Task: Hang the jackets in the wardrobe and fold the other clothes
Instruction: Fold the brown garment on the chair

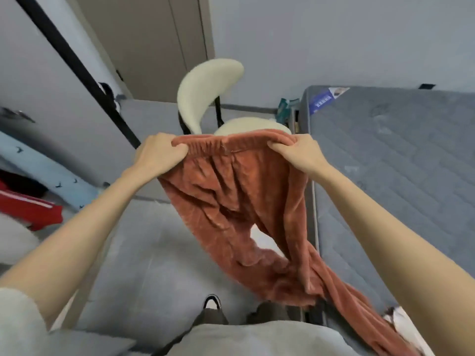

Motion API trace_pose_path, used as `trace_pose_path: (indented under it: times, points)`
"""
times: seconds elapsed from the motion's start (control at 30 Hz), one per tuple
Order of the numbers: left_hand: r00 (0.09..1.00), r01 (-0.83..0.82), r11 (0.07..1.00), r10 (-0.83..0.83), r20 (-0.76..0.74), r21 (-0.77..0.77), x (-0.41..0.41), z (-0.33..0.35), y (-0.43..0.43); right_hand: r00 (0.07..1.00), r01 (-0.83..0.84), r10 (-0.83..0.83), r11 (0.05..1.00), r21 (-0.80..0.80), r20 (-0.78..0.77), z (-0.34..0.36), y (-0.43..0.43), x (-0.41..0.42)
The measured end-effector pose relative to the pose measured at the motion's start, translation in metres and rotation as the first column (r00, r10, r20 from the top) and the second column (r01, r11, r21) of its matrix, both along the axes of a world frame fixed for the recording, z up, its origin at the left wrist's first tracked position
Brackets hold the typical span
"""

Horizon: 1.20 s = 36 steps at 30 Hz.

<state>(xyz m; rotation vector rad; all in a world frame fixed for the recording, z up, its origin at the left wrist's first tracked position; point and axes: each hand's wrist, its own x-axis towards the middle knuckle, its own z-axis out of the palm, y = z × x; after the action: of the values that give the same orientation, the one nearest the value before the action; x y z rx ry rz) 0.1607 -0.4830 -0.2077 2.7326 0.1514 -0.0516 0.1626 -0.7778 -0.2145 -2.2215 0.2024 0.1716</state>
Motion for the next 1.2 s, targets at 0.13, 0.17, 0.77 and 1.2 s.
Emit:
trace_pose_path:
  times: [0.13, 0.17, 0.77, 1.2]
  points:
    - [0.988, -0.153, 0.964, 0.149, -0.037, -0.219, -0.001, 0.044, 0.064, 0.996, -0.048, 0.042, 0.996, 0.072, 0.074, 0.048, 0.073, 0.026]
    - [0.984, -0.177, 0.935, 0.163, -0.07, -0.308, -0.001, 0.052, 0.076, 0.996, -0.048, 0.04, 0.994, 0.101, 0.08, 0.058, 0.089, 0.033]
    - [0.927, -0.327, 0.339, -0.066, -0.369, -0.882, -0.01, 0.074, 0.078, 0.921, -0.204, 0.344, 0.826, 0.526, -0.182, 0.095, 0.183, 0.027]
    - [0.899, -0.341, 0.434, -0.108, -0.424, -0.834, -0.003, 0.078, 0.029, 0.86, -0.49, 0.486, 0.872, -0.018, 0.157, 0.077, 0.144, 0.003]
